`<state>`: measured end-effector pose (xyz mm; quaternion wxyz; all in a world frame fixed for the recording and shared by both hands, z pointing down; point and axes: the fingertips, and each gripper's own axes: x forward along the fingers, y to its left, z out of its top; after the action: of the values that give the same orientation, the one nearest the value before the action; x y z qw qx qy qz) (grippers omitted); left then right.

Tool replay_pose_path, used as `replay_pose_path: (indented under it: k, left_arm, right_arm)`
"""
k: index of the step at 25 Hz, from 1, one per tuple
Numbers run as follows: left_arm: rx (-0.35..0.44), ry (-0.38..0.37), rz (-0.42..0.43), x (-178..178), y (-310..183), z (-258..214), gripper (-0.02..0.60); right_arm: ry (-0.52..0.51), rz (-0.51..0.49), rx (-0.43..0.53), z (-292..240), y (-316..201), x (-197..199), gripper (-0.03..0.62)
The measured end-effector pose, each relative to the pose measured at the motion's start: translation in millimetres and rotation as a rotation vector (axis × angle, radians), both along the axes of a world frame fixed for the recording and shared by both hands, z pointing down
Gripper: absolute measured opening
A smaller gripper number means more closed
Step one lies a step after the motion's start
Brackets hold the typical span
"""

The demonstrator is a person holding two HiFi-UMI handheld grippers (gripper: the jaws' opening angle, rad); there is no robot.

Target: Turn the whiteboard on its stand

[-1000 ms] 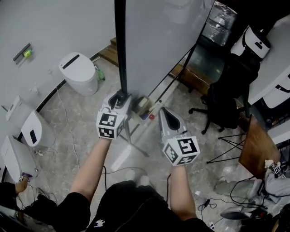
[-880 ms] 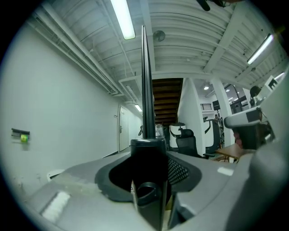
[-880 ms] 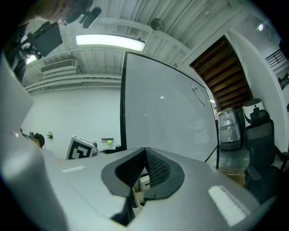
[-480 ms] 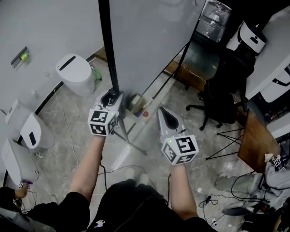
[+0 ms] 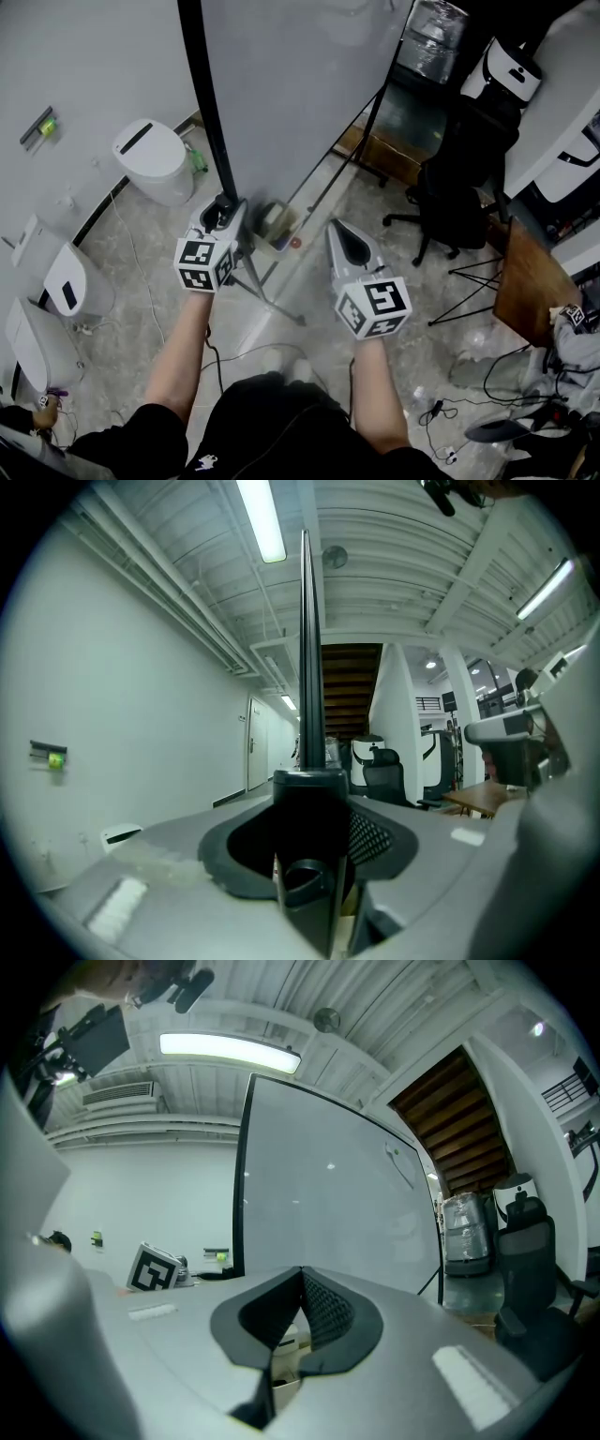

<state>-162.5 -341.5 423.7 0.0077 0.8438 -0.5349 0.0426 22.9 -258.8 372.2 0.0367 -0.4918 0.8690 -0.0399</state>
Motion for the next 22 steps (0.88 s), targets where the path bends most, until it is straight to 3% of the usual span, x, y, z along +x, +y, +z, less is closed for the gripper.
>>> replay_pose_path:
  k: [22]
  left_arm:
    - [-0.012,0.002,-0.018,-6.8,39.9,6.1,0.183]
  right_arm:
    - [0.007,0.042,0.012,10.4,42.7,27.2,0.005]
